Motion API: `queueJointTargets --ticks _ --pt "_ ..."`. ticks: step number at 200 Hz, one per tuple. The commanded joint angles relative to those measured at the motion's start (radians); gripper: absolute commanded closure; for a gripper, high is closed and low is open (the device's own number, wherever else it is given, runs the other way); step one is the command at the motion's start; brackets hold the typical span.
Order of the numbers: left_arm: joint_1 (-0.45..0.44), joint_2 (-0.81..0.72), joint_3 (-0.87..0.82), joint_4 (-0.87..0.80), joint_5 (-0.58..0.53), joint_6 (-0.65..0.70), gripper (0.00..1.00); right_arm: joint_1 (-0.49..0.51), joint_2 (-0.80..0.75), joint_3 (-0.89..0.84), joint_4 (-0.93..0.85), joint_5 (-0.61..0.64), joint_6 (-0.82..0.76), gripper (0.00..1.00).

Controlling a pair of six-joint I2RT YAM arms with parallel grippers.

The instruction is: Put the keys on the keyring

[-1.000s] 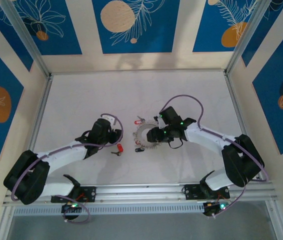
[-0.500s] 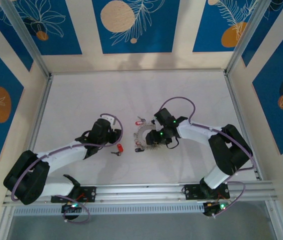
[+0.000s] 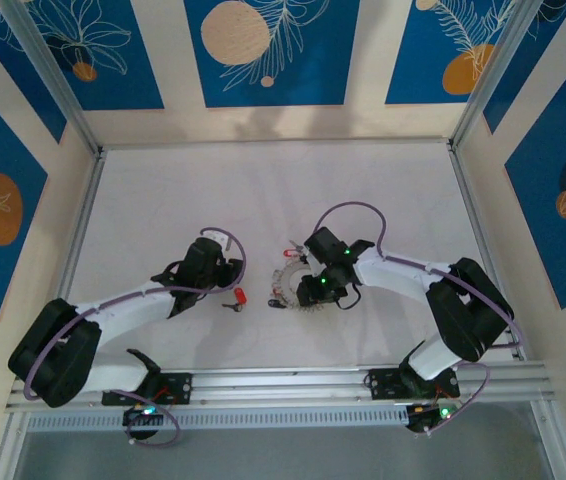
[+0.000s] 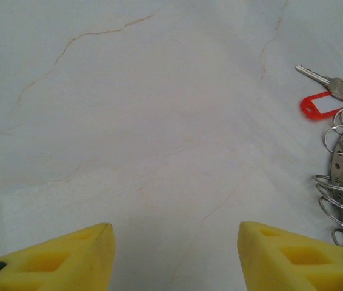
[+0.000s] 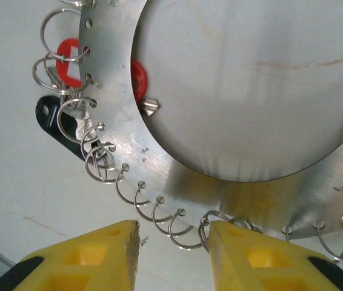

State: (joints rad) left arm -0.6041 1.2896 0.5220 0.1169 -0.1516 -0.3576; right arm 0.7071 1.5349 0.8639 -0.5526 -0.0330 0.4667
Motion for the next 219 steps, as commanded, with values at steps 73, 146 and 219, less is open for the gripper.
queueJointTargets --ticks 73,146,219 --pt "0.006 0.030 0.024 -0.032 -0.026 -0.014 0.44 0.064 0.019 0.106 -0.222 0.085 -0.033 0.61" --pt "0.002 -0.042 -0.019 0.063 0.127 0.057 0.43 0.052 -0.015 0.064 -0.224 0.187 0.000 0.63" --pt "-0.174 -0.089 -0.097 0.360 0.279 0.382 0.43 0.050 0.013 0.019 -0.171 0.256 0.062 0.76"
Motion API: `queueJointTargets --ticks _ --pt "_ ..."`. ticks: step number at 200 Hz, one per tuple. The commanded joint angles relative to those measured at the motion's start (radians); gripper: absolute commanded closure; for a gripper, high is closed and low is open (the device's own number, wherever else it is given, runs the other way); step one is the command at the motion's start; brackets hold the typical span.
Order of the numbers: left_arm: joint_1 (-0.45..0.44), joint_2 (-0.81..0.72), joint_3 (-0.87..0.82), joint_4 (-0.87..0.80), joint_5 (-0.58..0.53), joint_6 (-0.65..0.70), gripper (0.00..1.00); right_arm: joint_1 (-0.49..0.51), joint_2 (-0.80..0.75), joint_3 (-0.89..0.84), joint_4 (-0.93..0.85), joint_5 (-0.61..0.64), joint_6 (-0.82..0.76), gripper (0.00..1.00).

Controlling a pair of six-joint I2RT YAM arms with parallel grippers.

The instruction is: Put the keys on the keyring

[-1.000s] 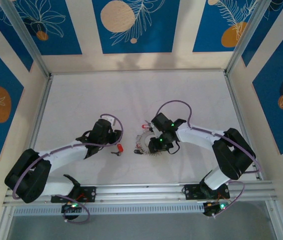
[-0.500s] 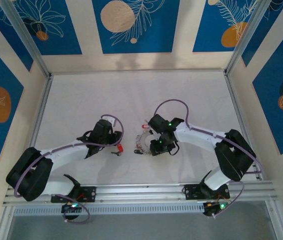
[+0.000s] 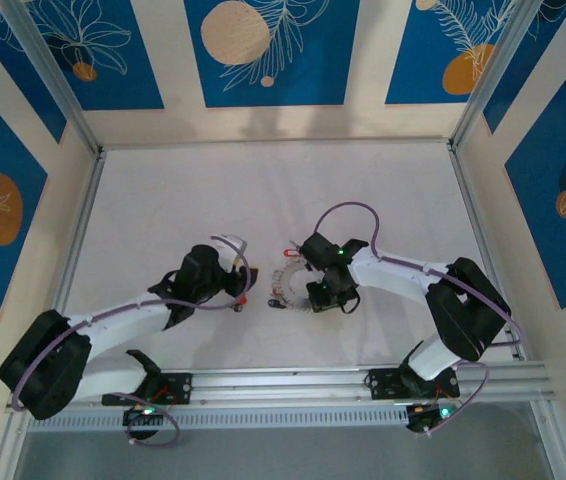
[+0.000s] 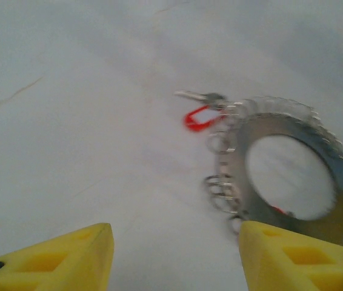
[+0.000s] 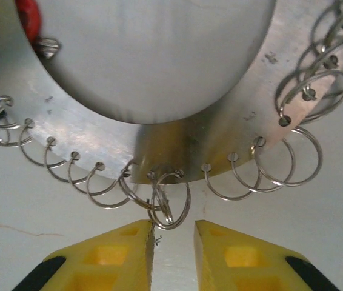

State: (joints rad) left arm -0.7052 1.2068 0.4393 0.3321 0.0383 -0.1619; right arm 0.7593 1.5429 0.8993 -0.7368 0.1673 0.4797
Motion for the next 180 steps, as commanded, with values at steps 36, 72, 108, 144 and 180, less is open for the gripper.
queueJointTargets --ticks 36,72,108,144,180 --pt "-0.128 0.077 0.022 0.223 0.271 0.310 0.43 -0.006 0.004 -0.014 0.049 0.072 0.060 0.87" --pt "-0.190 0.212 0.040 0.307 0.427 0.581 0.49 -0.033 -0.028 -0.042 0.090 0.061 0.069 0.85" --pt "-0.209 0.379 0.118 0.376 0.412 0.586 0.51 -0.098 -0.057 -0.085 0.123 0.043 0.087 0.82" --pt "-0.233 0.492 0.211 0.359 0.386 0.638 0.52 -0.112 -0.092 -0.096 0.135 0.041 0.084 0.85" --pt "-0.235 0.592 0.278 0.364 0.406 0.674 0.55 -0.185 -0.164 -0.135 0.171 -0.008 0.092 0.96"
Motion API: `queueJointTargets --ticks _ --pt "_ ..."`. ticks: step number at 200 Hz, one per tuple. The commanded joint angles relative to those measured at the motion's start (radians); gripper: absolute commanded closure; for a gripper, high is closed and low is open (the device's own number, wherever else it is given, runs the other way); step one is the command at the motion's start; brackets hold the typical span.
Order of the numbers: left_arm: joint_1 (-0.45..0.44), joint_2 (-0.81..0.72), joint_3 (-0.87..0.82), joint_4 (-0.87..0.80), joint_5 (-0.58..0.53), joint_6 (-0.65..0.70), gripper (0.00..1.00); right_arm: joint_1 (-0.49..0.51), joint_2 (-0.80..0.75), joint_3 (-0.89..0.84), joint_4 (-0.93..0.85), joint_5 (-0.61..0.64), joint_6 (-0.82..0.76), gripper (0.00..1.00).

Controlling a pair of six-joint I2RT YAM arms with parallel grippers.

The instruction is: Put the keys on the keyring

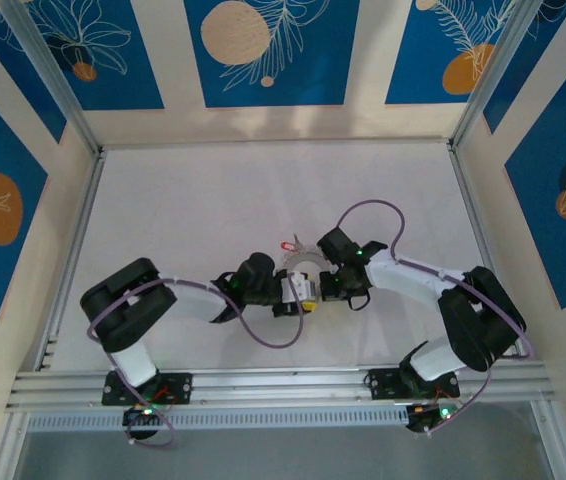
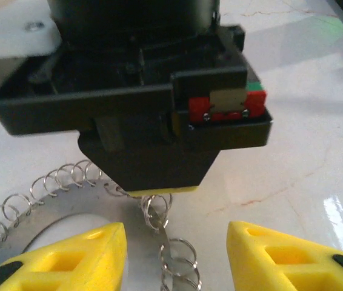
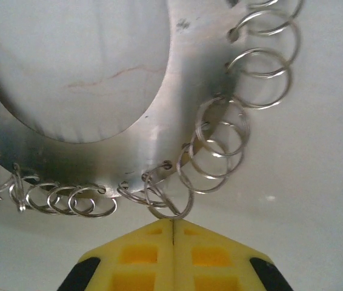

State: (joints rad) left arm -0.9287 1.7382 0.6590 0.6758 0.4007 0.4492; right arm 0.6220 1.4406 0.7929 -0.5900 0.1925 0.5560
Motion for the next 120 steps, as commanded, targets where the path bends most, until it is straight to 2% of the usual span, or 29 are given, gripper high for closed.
queueJointTargets --ticks 1,36,60,101,120 --pt "-0.011 0.062 0.061 0.018 0.043 0.065 0.55 -0.054 -0.067 -0.032 0.027 -0.037 0.017 0.96" --pt "-0.012 0.119 0.108 0.005 0.015 0.091 0.55 -0.159 -0.139 -0.085 0.075 -0.141 0.020 0.89" --pt "-0.012 0.156 0.159 -0.067 0.010 0.122 0.56 -0.202 -0.170 -0.109 0.089 -0.215 0.030 0.81" --pt "-0.012 0.174 0.161 -0.113 -0.045 0.157 0.64 -0.229 -0.158 -0.106 0.073 -0.285 0.033 0.76" --pt "-0.010 0.175 0.185 -0.196 -0.067 0.183 0.73 -0.237 -0.141 -0.115 0.094 -0.306 0.031 0.75"
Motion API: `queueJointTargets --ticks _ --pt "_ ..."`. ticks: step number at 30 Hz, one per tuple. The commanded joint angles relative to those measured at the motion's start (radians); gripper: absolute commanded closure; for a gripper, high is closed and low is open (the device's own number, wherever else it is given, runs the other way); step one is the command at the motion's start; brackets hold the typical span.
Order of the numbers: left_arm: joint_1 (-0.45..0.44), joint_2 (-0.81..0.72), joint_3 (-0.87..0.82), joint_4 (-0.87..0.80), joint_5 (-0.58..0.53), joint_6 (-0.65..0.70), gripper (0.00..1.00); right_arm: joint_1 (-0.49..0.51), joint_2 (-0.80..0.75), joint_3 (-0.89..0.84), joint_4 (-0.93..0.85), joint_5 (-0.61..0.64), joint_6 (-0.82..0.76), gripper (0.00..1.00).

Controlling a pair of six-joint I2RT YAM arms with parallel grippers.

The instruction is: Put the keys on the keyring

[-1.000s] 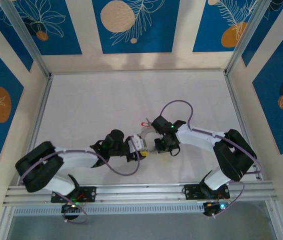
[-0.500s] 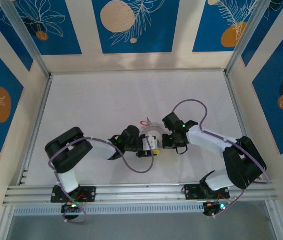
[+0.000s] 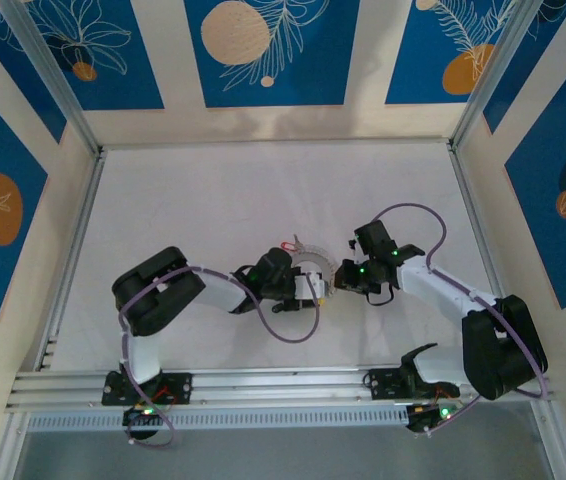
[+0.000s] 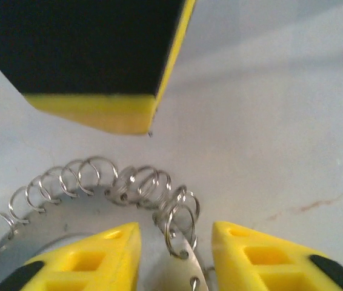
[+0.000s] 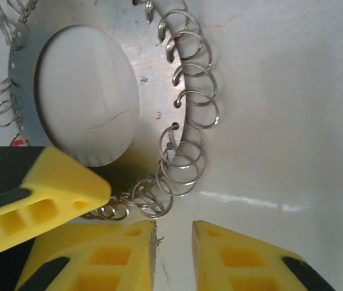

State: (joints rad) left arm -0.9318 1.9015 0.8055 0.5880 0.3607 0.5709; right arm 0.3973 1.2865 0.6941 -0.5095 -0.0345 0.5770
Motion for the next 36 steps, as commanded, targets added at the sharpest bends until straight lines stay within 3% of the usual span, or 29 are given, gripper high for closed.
queueJointTargets --ticks 1,7,12,25,29,33,36 --pt "-0.008 0.013 0.039 -0.111 -0.028 0.062 0.73 -0.012 0.014 -0.016 0.014 -0.079 0.010 0.75" --pt "-0.007 0.028 0.071 -0.151 -0.048 0.050 0.72 -0.016 0.018 -0.016 0.021 -0.086 0.009 0.75" --pt "-0.007 0.057 0.111 -0.173 0.004 0.028 0.73 -0.024 0.003 -0.015 0.005 -0.076 -0.001 0.72" --pt "-0.006 0.027 0.099 -0.212 0.004 0.068 1.00 -0.054 -0.022 -0.056 0.028 -0.112 0.000 0.72" --pt "-0.004 0.000 0.080 -0.236 -0.004 0.093 1.00 -0.051 -0.015 -0.063 0.057 -0.134 -0.018 0.71" --pt "-0.001 -0.047 0.034 -0.231 0.001 0.117 1.00 -0.003 -0.024 -0.051 0.065 -0.112 -0.091 0.63" --pt "0.005 -0.117 -0.015 -0.260 -0.003 0.161 1.00 0.065 -0.100 -0.109 0.193 -0.088 -0.127 0.62"
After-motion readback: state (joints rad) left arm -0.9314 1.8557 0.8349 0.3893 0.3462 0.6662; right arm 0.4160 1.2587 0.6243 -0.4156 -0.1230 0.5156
